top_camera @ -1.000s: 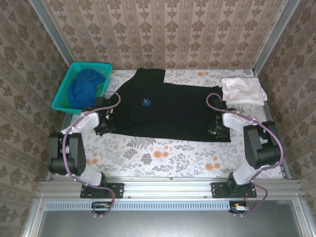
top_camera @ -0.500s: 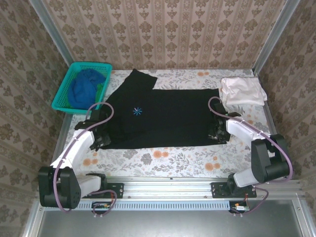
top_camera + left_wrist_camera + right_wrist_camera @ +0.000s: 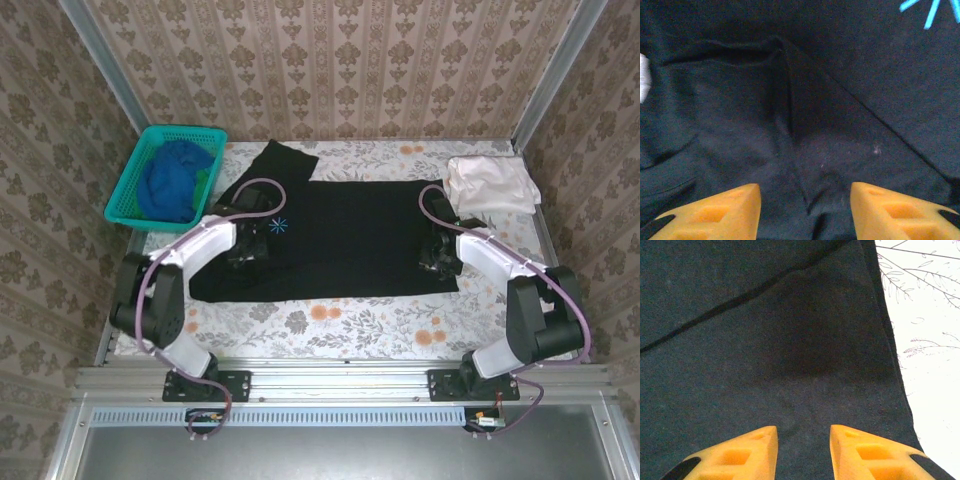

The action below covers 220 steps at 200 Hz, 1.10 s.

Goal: Fold and stack the t-shirts

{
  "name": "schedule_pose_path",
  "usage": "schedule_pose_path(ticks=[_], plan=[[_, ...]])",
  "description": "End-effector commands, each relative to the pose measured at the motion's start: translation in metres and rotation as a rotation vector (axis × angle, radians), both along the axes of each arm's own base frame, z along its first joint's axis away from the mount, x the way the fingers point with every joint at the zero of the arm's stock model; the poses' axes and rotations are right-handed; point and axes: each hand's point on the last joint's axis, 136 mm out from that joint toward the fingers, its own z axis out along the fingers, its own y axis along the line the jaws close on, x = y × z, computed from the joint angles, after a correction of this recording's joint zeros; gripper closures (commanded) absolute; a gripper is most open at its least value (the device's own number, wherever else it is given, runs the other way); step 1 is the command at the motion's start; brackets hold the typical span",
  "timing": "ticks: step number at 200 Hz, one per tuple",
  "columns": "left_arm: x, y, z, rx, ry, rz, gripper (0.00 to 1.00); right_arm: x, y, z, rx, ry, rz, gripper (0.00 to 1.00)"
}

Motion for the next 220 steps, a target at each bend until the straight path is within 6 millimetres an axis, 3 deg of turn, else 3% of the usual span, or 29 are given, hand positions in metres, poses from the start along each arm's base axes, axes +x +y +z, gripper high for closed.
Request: schedule_pose_path(ticks=[1,44,57,75,93,122,131,186,197,214,220], plan=[[0.013,-0.015,-0.007,-0.058,0.001,0.015,0.5,0.005,0.005,0.001,0.014,-0.013,0.031,0.65],[0.017,-0.017,-0.023,-0.043,0.038,0.017,0.52,0.007,0.001,0.001,-0.006,-0.012,0.039,0.64],[0.018,-0.019,-0.025,-0.047,0.043,0.013,0.64,0.007,0.001,0.0,-0.009,-0.009,0.039,0.65],[0.023,-0.022,-0.019,-0.052,0.028,0.001,0.89,0.007,0.0,0.0,-0.015,-0.011,0.04,0.65],[0.032,-0.027,-0.005,-0.053,-0.007,-0.016,1.0,0.006,-0.001,-0.001,-0.016,-0.013,0.038,0.64],[0.054,-0.04,0.011,-0.027,-0.042,-0.069,1.0,0.005,-0.002,-0.004,-0.018,-0.011,0.036,0.65],[0.056,-0.057,0.013,-0.016,-0.04,-0.119,1.0,0.005,-0.001,-0.005,-0.017,-0.007,0.034,0.65],[0.092,-0.088,-0.003,0.034,-0.021,-0.214,1.0,0.003,-0.001,-0.011,-0.008,-0.003,0.028,0.64],[0.095,-0.09,-0.008,0.051,-0.003,-0.224,0.76,0.002,0.0,-0.012,-0.006,0.004,0.033,0.64],[0.098,-0.086,-0.016,0.095,0.021,-0.225,0.59,0.002,0.002,-0.011,-0.002,0.003,0.038,0.65],[0.099,-0.082,-0.016,0.112,0.025,-0.224,0.58,0.002,0.002,-0.01,-0.002,0.001,0.038,0.65]])
